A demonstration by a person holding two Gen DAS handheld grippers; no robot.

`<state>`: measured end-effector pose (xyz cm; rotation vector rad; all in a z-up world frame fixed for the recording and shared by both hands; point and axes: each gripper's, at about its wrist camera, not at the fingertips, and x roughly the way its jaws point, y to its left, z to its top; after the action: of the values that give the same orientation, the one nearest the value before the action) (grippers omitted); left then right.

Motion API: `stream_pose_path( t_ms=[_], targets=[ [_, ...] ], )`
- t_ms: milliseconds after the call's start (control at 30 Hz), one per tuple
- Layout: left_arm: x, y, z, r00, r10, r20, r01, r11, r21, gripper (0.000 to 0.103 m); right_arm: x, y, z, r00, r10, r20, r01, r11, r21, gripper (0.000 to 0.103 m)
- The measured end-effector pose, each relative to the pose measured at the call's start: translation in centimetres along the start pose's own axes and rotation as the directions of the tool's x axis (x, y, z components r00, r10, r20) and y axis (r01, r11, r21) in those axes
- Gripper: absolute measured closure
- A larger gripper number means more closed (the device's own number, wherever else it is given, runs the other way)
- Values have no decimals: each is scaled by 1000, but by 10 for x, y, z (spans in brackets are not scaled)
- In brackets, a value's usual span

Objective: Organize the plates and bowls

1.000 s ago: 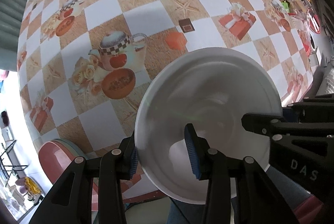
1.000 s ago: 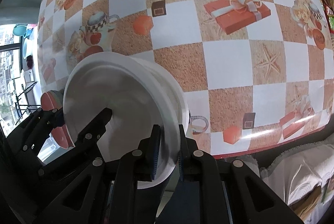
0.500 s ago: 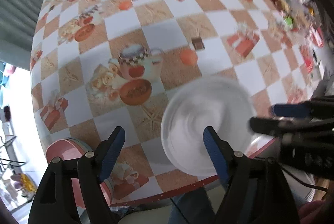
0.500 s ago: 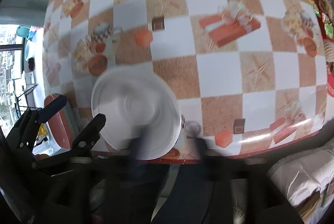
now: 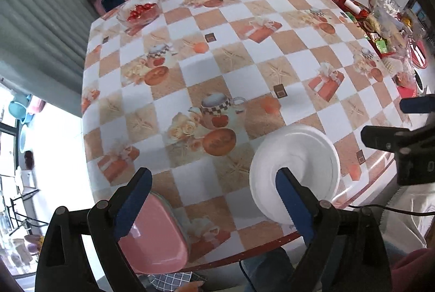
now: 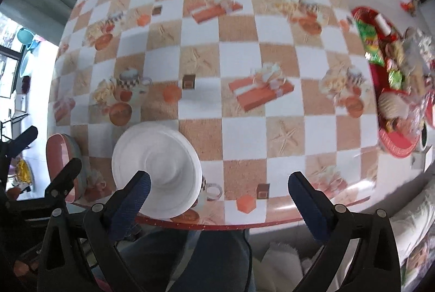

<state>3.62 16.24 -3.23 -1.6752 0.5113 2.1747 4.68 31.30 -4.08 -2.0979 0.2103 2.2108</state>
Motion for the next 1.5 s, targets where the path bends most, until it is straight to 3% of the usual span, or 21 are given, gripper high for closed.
stream_pose_path(
  t_ms=[233,333,700,933,1500],
  targets=[
    [-11,1,5,995,-83,-48,83,996,13,9,-24,21,-1,994,-67,86,75,994,-82,1],
    [-19,-2,6,994,-93,-50,95,995,37,0,-29,27,-1,992,-71,105,81,992,-96,1],
    [-30,-11,8,990,-126,-63,131,989,72,0,-41,39,4,985,-85,149,100,990,-100,1],
    [-36,-9,10,993,-117,-34,119,990,78,0,-44,50,7,982,-93,162,114,985,-129,1],
    [-32,0,13,992,-115,-44,117,992,49,0,-41,52,11,983,-101,153,121,984,-129,1]
  ],
)
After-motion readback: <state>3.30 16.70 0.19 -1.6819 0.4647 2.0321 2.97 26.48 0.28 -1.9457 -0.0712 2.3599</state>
